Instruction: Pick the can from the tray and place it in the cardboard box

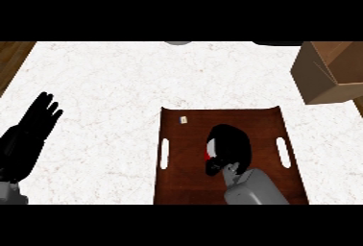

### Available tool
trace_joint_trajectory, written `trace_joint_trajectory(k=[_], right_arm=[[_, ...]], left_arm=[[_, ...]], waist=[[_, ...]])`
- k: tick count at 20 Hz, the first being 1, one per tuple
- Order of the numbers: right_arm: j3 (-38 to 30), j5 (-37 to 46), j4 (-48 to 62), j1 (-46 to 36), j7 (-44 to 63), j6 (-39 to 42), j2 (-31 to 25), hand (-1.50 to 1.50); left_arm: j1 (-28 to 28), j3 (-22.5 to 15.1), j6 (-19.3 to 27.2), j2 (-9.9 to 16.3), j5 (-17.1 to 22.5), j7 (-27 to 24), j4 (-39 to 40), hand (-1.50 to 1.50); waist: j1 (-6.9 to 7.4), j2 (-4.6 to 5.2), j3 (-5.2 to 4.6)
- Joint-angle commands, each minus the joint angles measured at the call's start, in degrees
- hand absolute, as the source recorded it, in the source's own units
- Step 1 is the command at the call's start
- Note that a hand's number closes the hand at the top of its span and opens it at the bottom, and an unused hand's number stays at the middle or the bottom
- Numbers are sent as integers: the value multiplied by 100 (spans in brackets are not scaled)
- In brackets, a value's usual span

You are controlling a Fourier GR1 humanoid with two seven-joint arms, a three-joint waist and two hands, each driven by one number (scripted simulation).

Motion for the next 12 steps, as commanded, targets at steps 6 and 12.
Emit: trace_joint_trajectory(k=[6, 12], right_arm=[[-279, 314, 526, -295, -301, -169, 48, 150], [-2036, -239, 2539, -2145, -869, -317, -695, 150]], left_arm=[[-119, 137, -182, -222, -194, -24, 122, 0], [-361, -132, -133, -321, -297, -72, 181, 0]], waist=[[-1, 4, 1], [286, 165, 12]])
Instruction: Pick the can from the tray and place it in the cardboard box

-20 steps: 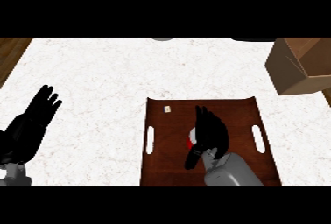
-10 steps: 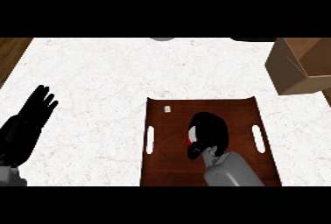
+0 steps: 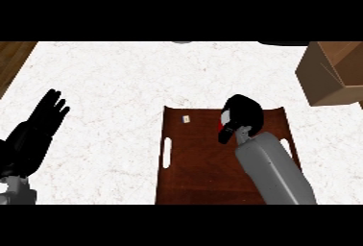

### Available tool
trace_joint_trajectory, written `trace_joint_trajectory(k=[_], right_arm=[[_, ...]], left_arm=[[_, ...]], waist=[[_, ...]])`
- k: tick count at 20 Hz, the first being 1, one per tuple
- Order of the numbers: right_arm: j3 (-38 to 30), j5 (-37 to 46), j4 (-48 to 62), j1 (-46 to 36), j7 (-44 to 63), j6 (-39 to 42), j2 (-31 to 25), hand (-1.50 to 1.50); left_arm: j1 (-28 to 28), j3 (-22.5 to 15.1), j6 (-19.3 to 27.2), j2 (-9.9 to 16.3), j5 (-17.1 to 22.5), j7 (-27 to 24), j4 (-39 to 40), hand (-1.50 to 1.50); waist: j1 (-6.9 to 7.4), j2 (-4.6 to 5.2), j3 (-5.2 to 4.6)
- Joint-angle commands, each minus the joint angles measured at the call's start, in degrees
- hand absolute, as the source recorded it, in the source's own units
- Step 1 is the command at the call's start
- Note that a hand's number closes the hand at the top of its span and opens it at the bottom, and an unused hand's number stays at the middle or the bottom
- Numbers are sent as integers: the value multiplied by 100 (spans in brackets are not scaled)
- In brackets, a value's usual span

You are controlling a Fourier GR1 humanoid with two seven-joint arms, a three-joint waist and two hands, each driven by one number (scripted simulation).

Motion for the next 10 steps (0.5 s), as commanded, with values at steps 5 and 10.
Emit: trace_joint_trajectory(k=[5, 10], right_arm=[[-1212, 187, 2508, -1840, -799, -655, -1033, 150], [-1255, 532, 3546, -2758, -1091, -1455, -913, 150]], left_arm=[[-308, -88, 49, -16, -48, 163, 13, 0], [-376, -75, -110, -27, -26, -34, 228, 0]], waist=[[301, 107, 10], [264, 85, 2]])
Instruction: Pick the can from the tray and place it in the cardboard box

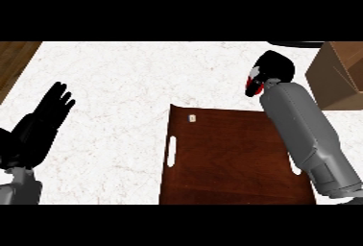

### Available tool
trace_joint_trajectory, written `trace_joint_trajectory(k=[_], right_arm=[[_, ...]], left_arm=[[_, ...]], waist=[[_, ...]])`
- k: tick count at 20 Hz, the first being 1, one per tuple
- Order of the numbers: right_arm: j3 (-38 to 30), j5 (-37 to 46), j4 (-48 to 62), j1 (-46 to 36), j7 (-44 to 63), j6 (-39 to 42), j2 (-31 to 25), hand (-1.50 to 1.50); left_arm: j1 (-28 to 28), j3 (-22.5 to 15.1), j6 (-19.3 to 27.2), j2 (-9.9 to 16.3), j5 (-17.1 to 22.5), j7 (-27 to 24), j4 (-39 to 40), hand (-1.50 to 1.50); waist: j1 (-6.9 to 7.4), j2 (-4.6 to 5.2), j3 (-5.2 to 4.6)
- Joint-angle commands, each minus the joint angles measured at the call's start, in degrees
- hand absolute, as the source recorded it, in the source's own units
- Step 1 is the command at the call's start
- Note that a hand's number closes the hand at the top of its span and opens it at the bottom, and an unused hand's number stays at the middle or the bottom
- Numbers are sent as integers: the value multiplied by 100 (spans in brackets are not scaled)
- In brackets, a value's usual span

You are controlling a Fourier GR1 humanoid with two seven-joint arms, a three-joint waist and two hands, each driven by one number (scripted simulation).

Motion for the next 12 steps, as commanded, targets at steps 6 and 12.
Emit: trace_joint_trajectory(k=[6, 12], right_arm=[[70, 753, 835, -1498, 56, -955, -113, 150], [56, 1212, 806, -2116, 694, -1344, -434, 150]], left_arm=[[427, 26, -8, 9, -65, -3, -360, 0], [227, 184, -16, 48, 1, 28, -64, 0]], waist=[[-98, -101, -7], [-265, -128, -10]])
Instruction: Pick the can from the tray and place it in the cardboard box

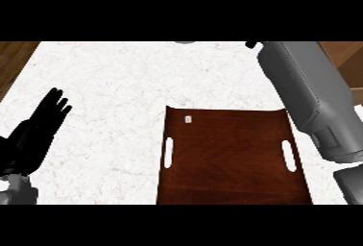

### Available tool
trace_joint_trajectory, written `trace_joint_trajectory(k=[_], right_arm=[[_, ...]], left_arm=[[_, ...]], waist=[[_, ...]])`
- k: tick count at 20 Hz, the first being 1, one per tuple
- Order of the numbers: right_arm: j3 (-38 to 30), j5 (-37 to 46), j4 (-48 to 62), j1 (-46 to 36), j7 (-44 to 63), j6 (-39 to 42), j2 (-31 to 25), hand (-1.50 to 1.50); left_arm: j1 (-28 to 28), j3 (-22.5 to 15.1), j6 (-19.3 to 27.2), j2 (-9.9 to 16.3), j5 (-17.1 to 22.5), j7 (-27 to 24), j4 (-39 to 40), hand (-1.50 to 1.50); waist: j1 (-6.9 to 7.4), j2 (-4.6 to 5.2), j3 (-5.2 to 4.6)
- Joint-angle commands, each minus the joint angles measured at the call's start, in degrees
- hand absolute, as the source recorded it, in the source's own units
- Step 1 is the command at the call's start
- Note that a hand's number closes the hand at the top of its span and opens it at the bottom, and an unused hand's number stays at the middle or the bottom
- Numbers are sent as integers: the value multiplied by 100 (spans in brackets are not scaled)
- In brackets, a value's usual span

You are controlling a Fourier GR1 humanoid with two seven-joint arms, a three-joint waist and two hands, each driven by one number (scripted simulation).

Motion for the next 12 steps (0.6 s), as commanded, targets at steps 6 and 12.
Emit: trace_joint_trajectory(k=[6, 12], right_arm=[[-155, 598, 483, -796, 796, -326, -568, 150], [-450, 570, 1043, -578, 243, -664, -973, 150]], left_arm=[[-366, 108, 111, -41, -26, 81, 329, 0], [-75, -2, 41, -113, -109, 50, -11, 0]], waist=[[-106, -2, -1], [-55, 2, 3]])
